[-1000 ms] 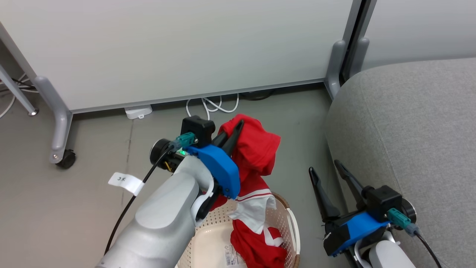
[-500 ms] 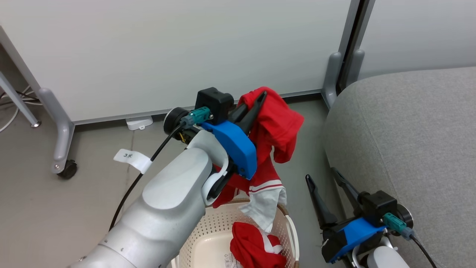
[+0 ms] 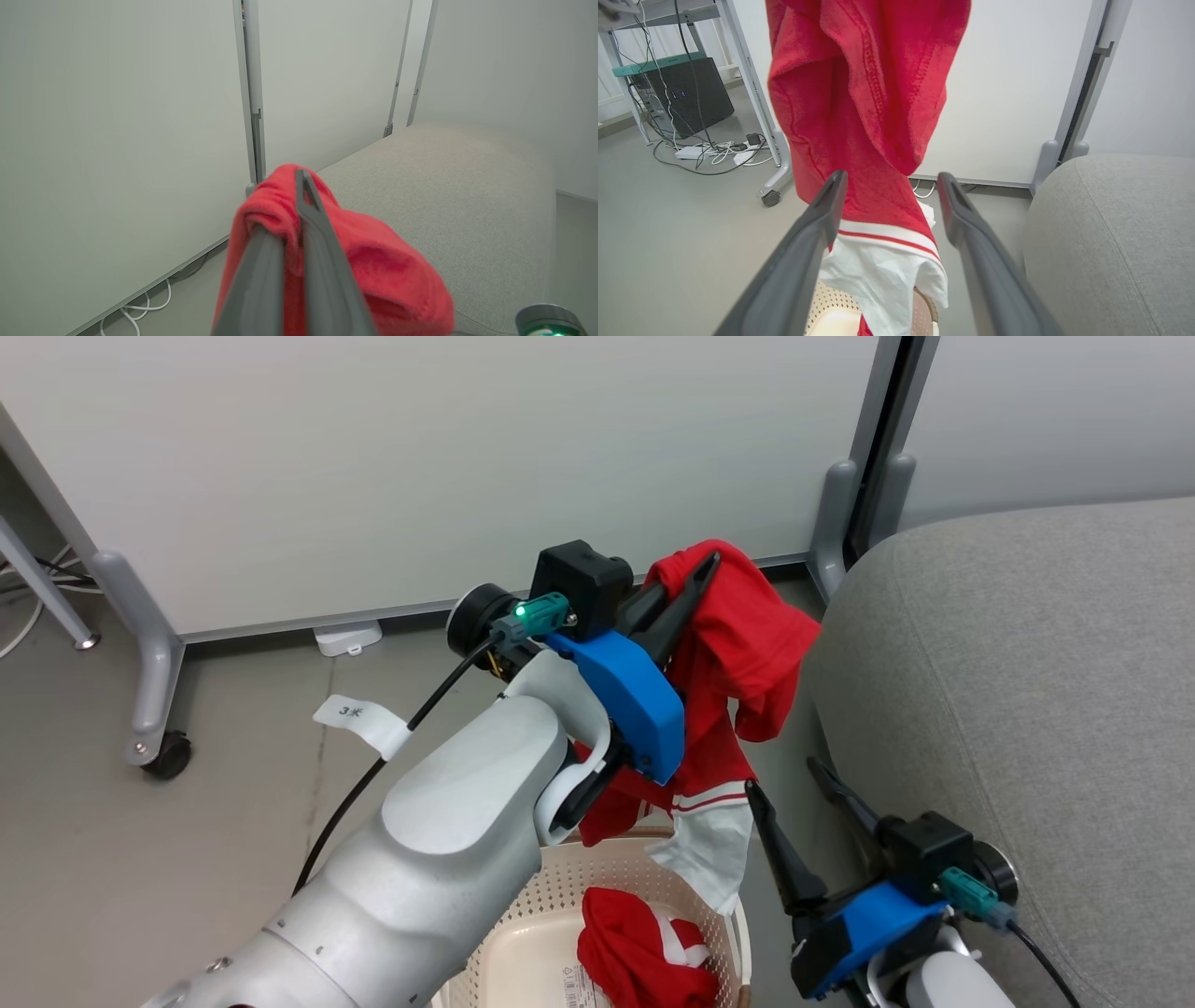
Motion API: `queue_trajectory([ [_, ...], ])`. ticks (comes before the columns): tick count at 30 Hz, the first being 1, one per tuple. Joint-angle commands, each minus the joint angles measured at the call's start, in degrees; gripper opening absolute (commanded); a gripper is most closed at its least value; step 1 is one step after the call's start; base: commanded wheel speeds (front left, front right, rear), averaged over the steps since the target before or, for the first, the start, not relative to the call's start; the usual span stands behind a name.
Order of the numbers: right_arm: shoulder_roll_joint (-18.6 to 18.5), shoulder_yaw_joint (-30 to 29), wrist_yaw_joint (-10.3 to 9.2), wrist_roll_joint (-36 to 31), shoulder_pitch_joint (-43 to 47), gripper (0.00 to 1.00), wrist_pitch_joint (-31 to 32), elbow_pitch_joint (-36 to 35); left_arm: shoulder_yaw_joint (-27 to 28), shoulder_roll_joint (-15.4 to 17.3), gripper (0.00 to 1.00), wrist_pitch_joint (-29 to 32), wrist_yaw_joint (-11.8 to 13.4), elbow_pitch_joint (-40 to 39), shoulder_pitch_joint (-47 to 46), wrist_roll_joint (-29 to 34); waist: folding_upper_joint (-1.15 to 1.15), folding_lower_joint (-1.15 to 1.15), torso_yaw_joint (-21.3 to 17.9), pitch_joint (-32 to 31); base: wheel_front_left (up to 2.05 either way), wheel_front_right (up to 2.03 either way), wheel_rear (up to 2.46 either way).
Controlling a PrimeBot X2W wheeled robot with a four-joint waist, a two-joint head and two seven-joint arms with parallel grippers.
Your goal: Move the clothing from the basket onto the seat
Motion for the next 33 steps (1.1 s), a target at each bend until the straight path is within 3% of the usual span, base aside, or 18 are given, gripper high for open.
queue_trajectory([
  [1, -0.2, 1.0, 0.03, -0.4, -1.2, 1.00, 0.2, 0.0, -0.6, 0.0, 0.00, 0.0, 0.4, -0.4, -1.2, -0.5, 0.00, 0.00, 0.2, 0.2, 0.00, 0.00, 0.00],
  [10, -0.2, 8.3, 0.03, 0.2, -7.5, 1.00, 1.6, 5.3, -3.9, 0.0, 0.00, -0.5, 1.4, -1.7, -1.6, -3.1, 0.00, 0.00, 1.0, 0.8, 0.00, 0.00, 0.00],
  [26, -0.2, 13.7, 0.03, 6.9, -17.8, 1.00, -1.0, 16.9, -8.7, 0.0, 0.00, -1.6, 2.9, -1.8, -2.8, -7.6, 0.00, 0.00, 1.9, 0.4, 0.00, 0.00, 0.00],
  [27, -0.2, 13.8, 0.03, 7.2, -18.1, 0.35, -1.2, 17.4, -8.9, 0.0, 0.00, -1.6, 2.9, -1.7, -2.9, -7.8, 0.00, 0.00, 1.9, 0.4, 0.00, 0.00, 0.00],
  [28, -0.2, 13.8, 0.03, 7.3, -18.3, 0.00, -1.5, 17.7, -9.1, 0.0, 0.00, -1.7, 3.0, -1.6, -2.9, -8.1, 0.00, 0.00, 1.9, 0.3, 0.00, 0.00, 0.00],
  [33, -0.2, 14.1, 0.03, 7.8, -18.7, 0.00, -2.1, 19.0, -9.9, 0.0, 0.00, -2.1, 3.0, -1.2, -3.3, -8.9, 0.00, 0.00, 1.8, 0.2, 0.00, 0.00, 0.00],
])
